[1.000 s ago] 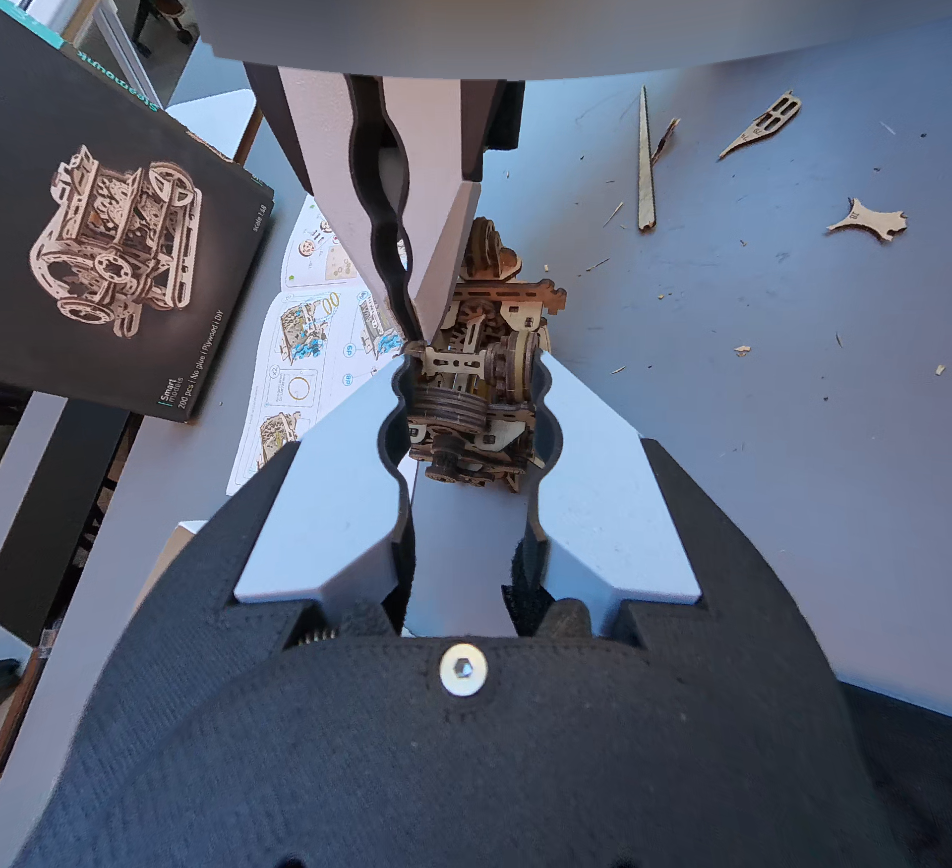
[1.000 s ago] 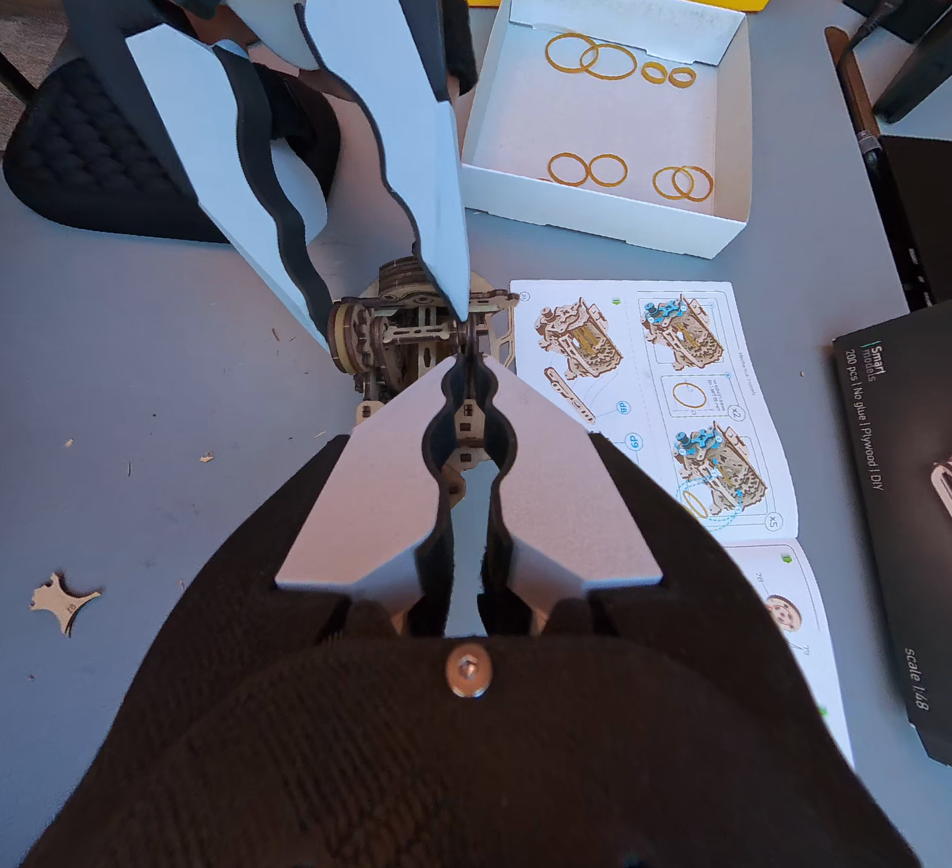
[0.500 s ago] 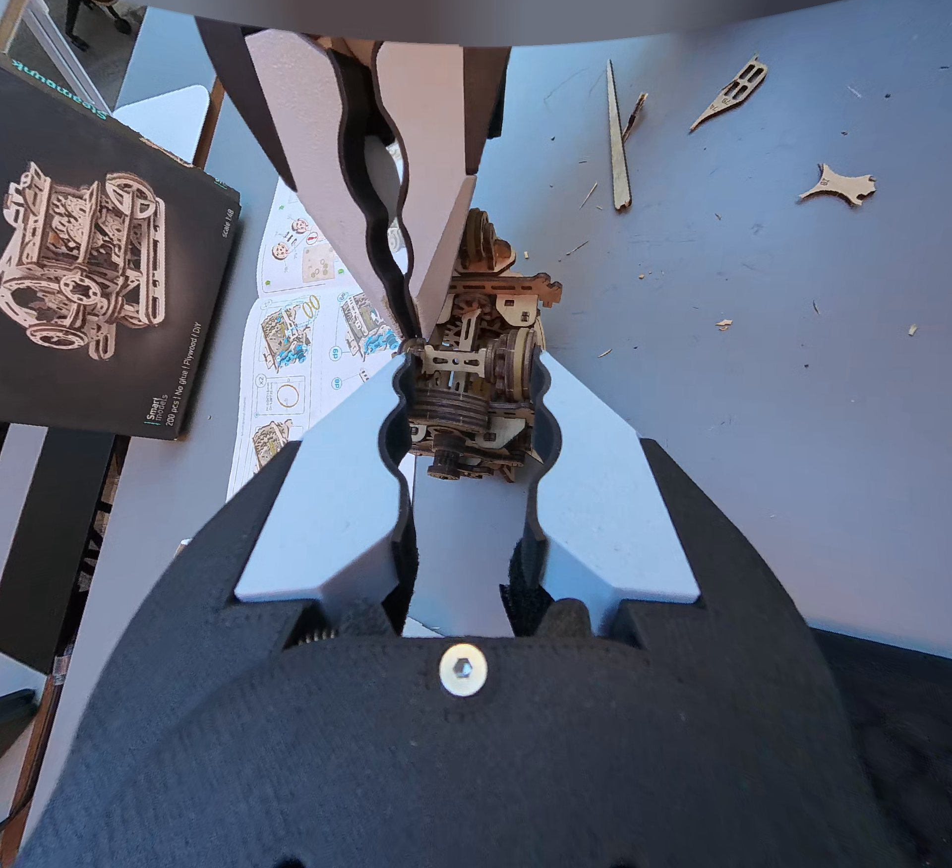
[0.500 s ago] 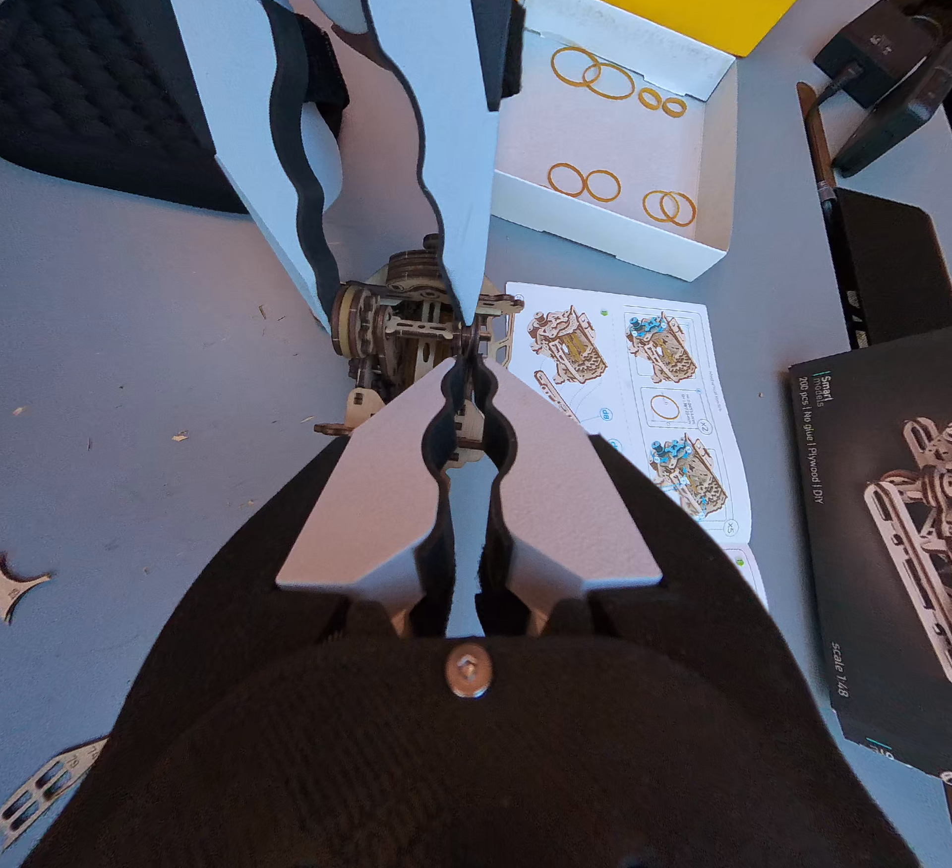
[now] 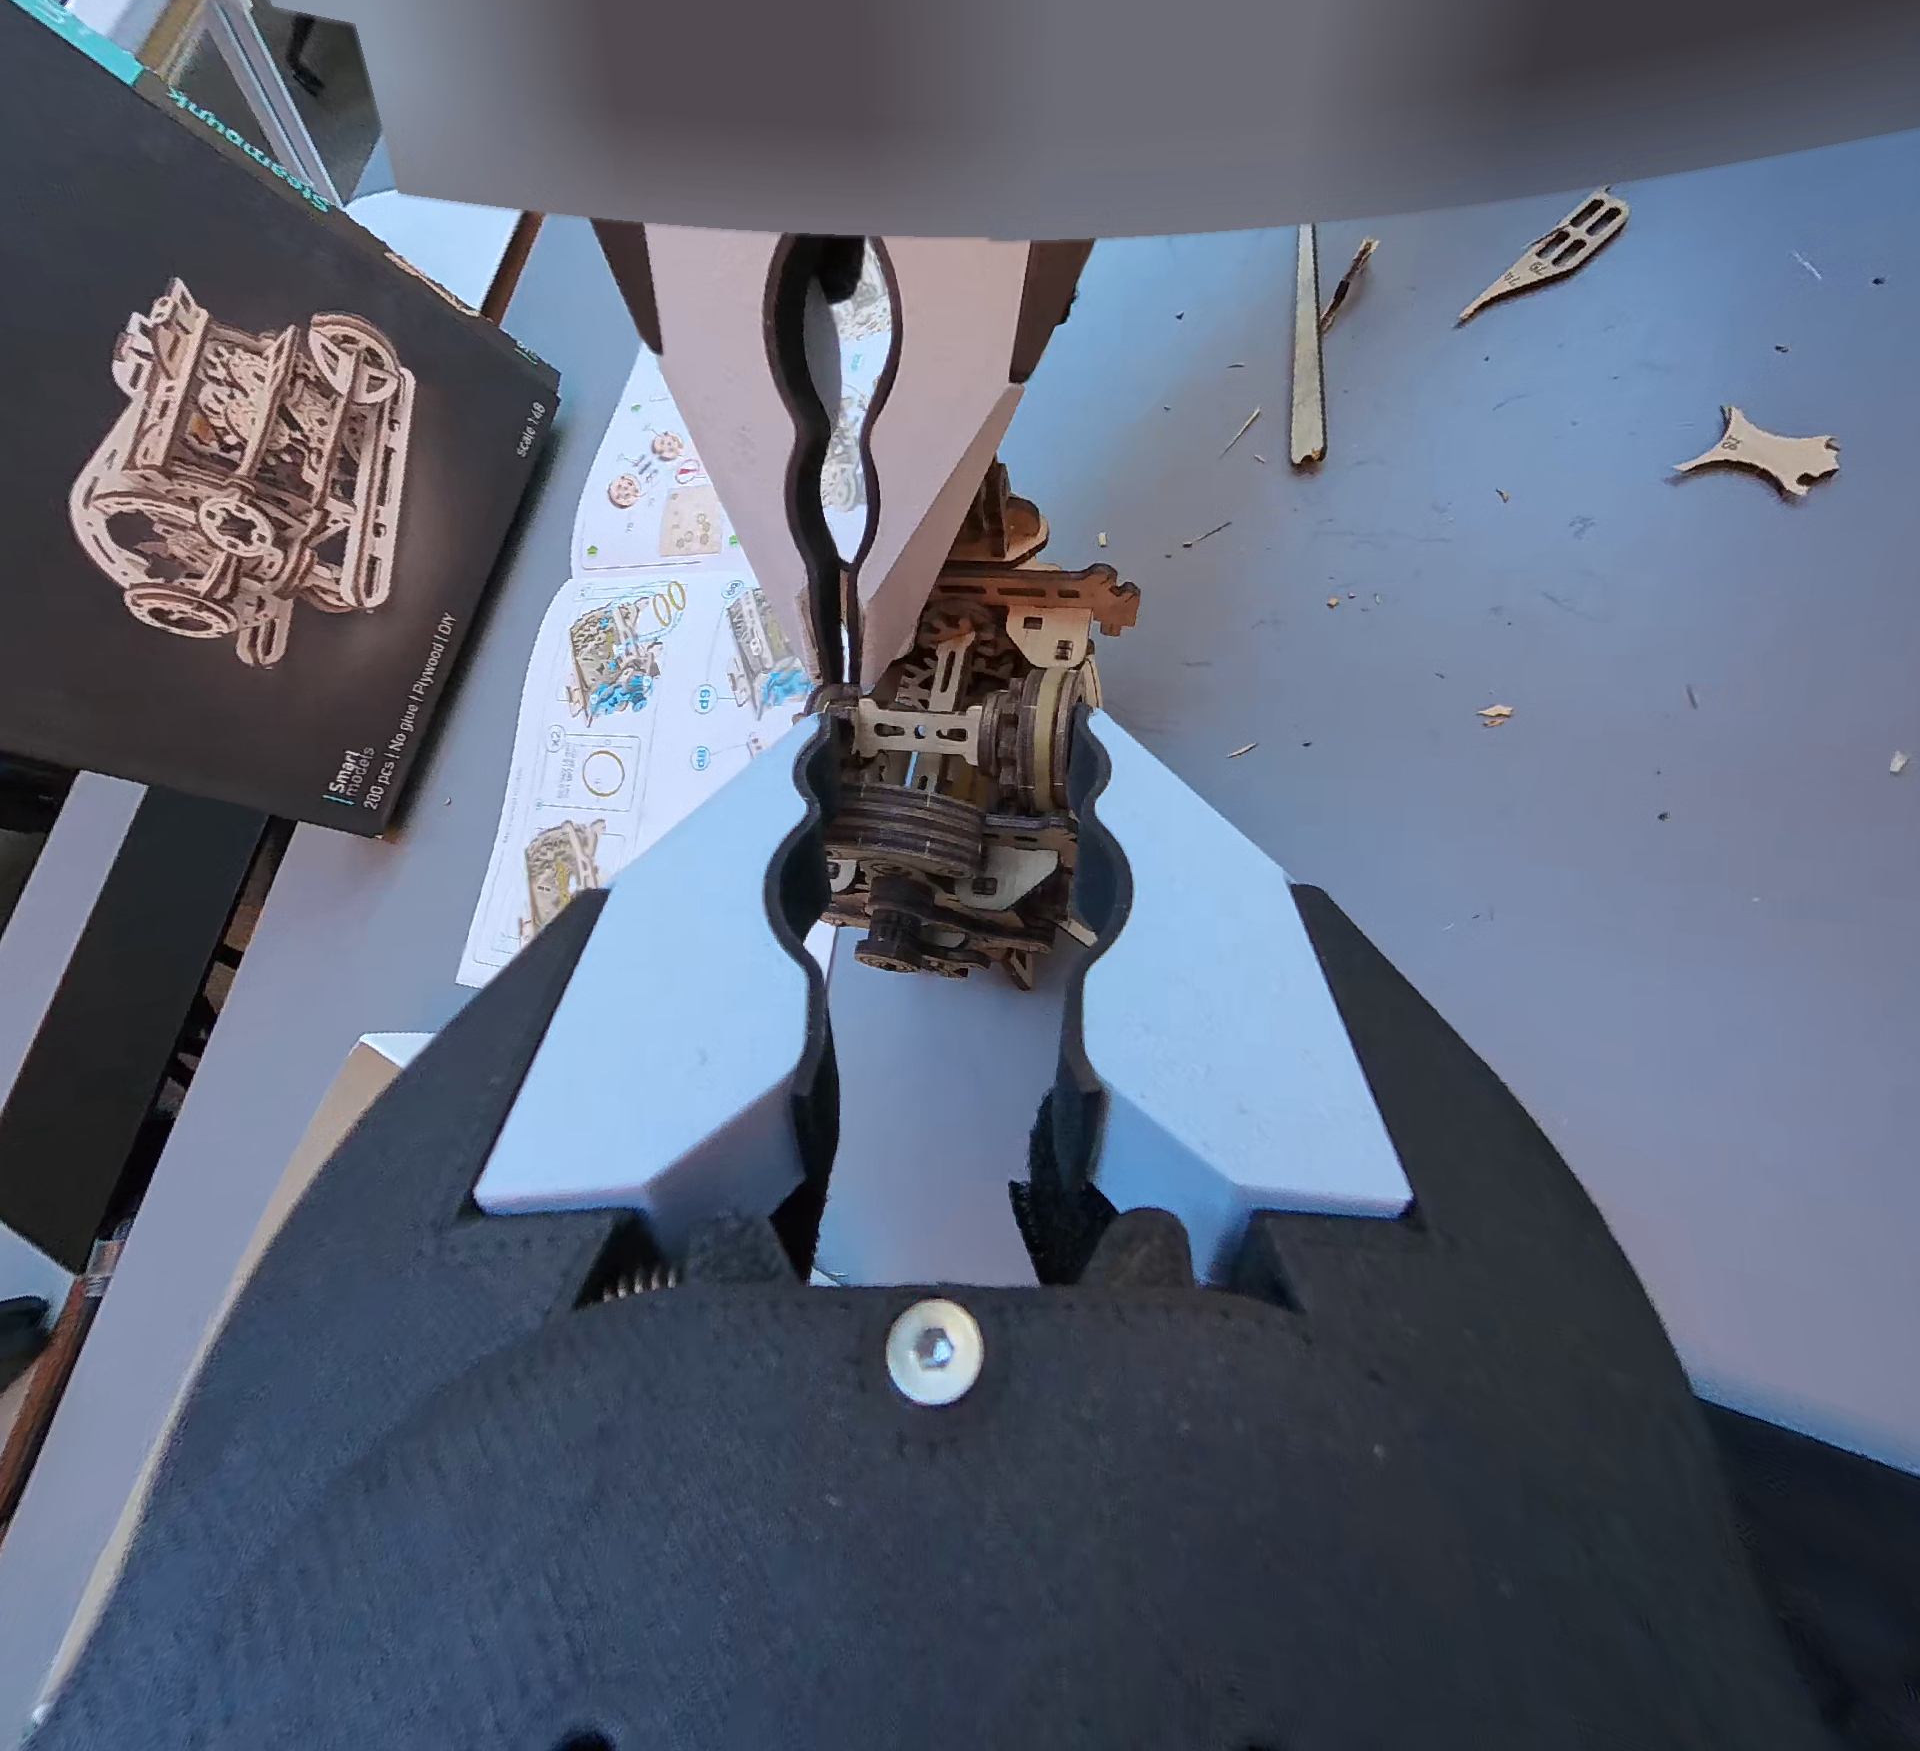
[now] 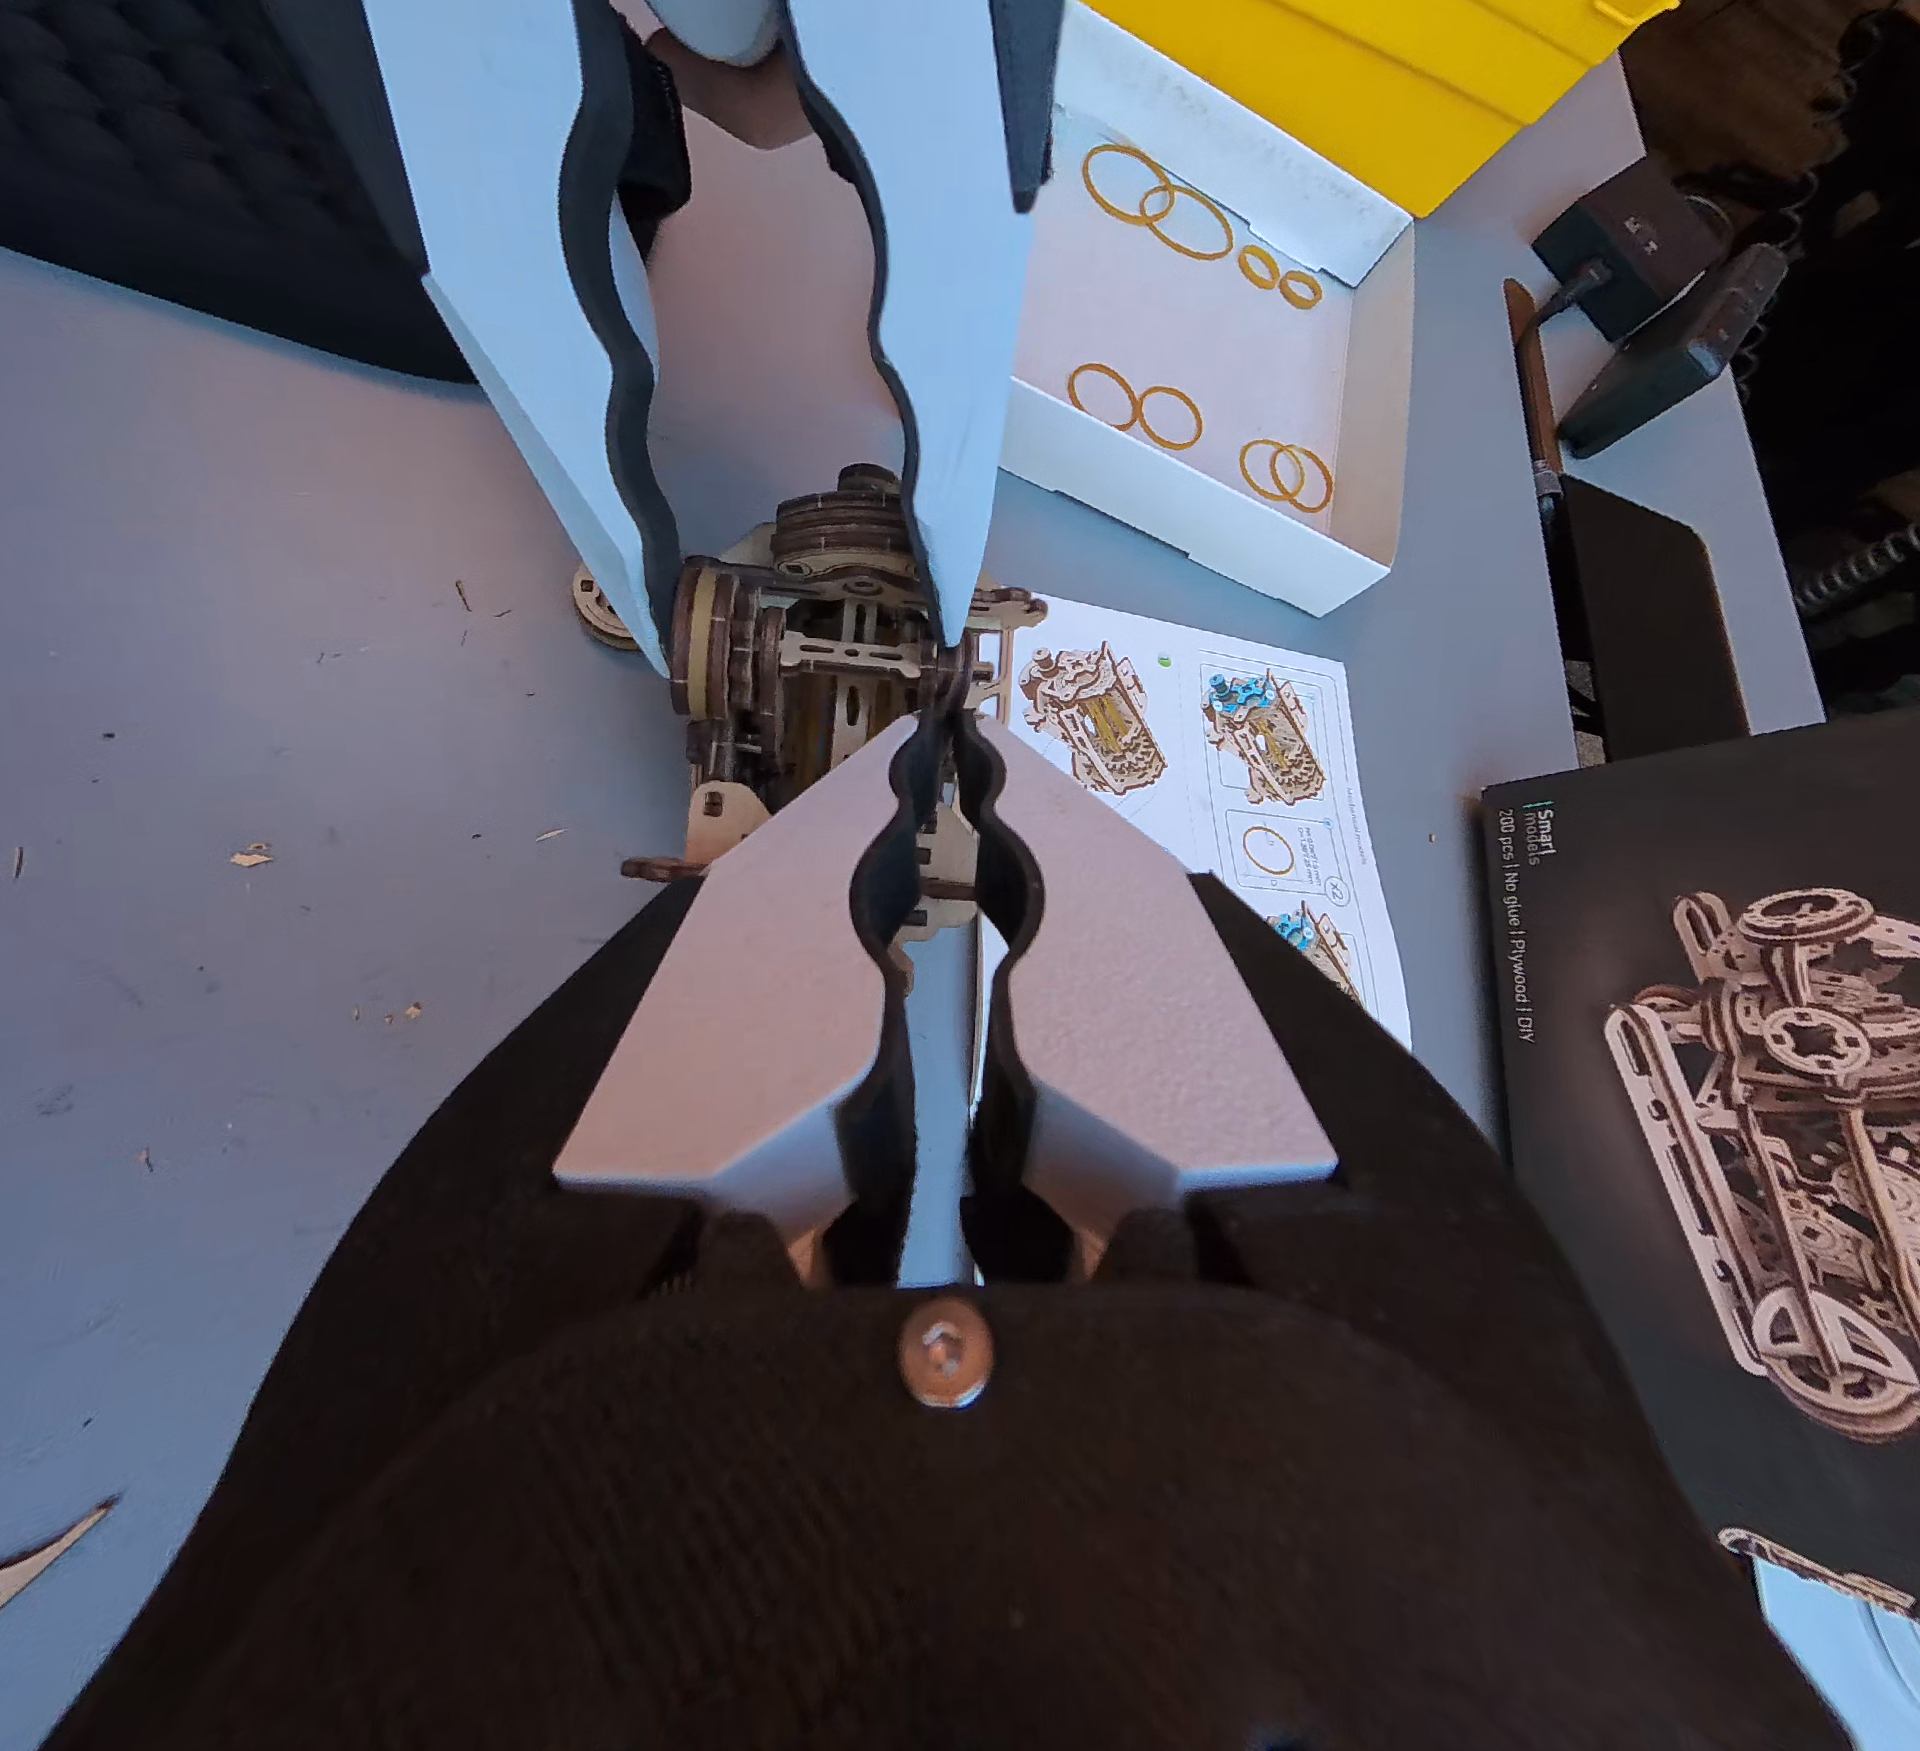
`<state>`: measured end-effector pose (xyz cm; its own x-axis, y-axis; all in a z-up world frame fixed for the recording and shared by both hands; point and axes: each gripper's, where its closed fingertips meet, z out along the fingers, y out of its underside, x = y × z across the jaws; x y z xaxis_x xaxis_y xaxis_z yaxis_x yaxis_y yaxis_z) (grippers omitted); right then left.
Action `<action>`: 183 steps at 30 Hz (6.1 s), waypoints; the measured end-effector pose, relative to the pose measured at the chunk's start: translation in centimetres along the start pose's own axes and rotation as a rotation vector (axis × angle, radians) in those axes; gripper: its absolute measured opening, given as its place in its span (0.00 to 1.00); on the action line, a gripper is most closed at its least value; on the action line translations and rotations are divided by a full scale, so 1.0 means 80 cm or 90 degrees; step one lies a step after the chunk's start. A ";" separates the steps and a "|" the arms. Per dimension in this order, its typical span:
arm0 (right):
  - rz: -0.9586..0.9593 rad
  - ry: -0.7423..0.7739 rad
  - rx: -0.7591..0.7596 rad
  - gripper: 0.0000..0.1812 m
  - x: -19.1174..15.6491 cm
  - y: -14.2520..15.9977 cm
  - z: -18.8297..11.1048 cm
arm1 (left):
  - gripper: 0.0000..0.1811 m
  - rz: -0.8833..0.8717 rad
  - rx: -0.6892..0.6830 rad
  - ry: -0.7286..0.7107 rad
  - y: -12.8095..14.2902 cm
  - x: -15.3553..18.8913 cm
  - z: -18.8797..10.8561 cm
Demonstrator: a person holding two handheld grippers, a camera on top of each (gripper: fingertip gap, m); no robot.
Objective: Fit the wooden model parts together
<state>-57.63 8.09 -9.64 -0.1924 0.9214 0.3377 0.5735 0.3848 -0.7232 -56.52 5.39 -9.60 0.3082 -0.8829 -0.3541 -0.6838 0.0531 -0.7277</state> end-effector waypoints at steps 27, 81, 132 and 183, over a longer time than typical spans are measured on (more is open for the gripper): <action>-0.008 -0.012 0.002 0.02 -0.005 -0.002 -0.002 | 0.26 0.033 0.028 -0.013 -0.001 0.000 0.002; -0.007 0.011 0.011 0.26 -0.035 -0.009 0.001 | 0.27 0.084 0.021 0.019 0.012 0.003 0.008; -0.022 0.055 -0.009 0.27 -0.026 -0.006 0.004 | 0.27 0.089 0.007 -0.013 0.014 -0.005 0.011; -0.049 0.074 0.057 0.26 -0.017 -0.004 0.005 | 0.29 0.052 0.068 -0.054 0.002 -0.017 -0.004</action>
<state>-57.87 6.71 -10.11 -0.1364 0.8788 0.4573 0.4869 0.4615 -0.7416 -57.30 6.42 -9.04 0.3123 -0.8318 -0.4589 -0.6361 0.1757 -0.7514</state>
